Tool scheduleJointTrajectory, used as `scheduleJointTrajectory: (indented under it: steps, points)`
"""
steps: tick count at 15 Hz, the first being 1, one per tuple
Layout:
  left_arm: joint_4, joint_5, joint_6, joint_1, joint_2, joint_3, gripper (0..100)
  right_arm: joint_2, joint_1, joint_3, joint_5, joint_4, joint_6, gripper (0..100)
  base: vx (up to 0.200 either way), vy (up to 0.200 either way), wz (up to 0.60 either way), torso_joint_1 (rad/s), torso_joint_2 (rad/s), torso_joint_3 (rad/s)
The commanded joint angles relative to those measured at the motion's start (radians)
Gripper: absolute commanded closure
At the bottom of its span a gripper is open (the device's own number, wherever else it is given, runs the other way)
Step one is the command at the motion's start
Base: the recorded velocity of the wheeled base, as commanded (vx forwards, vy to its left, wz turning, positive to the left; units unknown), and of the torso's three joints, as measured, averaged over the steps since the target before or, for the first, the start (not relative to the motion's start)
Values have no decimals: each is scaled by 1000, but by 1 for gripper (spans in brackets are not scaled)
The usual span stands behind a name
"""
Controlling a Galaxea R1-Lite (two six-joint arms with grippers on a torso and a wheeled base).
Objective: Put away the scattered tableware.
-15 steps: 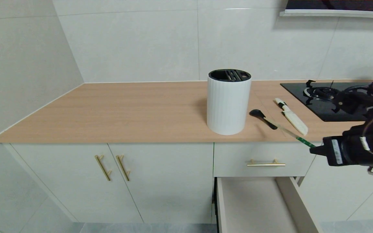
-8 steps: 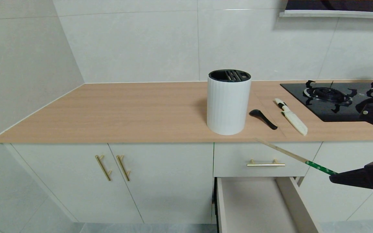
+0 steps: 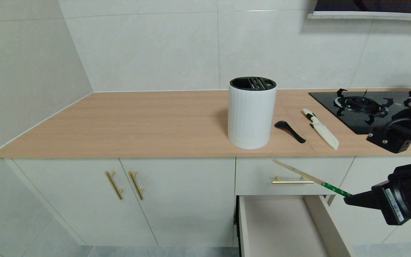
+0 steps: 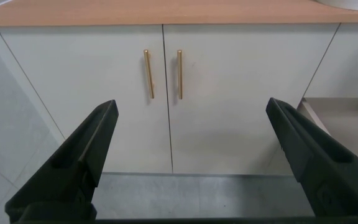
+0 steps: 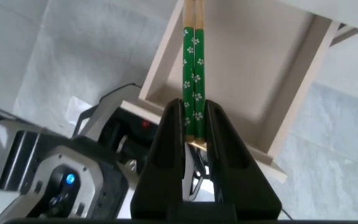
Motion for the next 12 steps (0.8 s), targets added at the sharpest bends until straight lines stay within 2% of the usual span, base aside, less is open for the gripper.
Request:
scheduleJointTrajectory:
  steps: [1, 5, 12]
  points:
    - [0, 0, 0, 0, 0, 0, 0, 66, 0, 36, -4, -32, 0, 100, 0, 0, 0, 0, 0, 0]
    - [0, 0, 0, 0, 0, 0, 0, 101, 0, 53, -1, -64, 0, 100, 0, 0, 0, -31, 80, 45]
    - [0, 0, 0, 0, 0, 0, 0, 119, 0, 56, -1, -64, 0, 100, 0, 0, 0, -181, 452, 265]
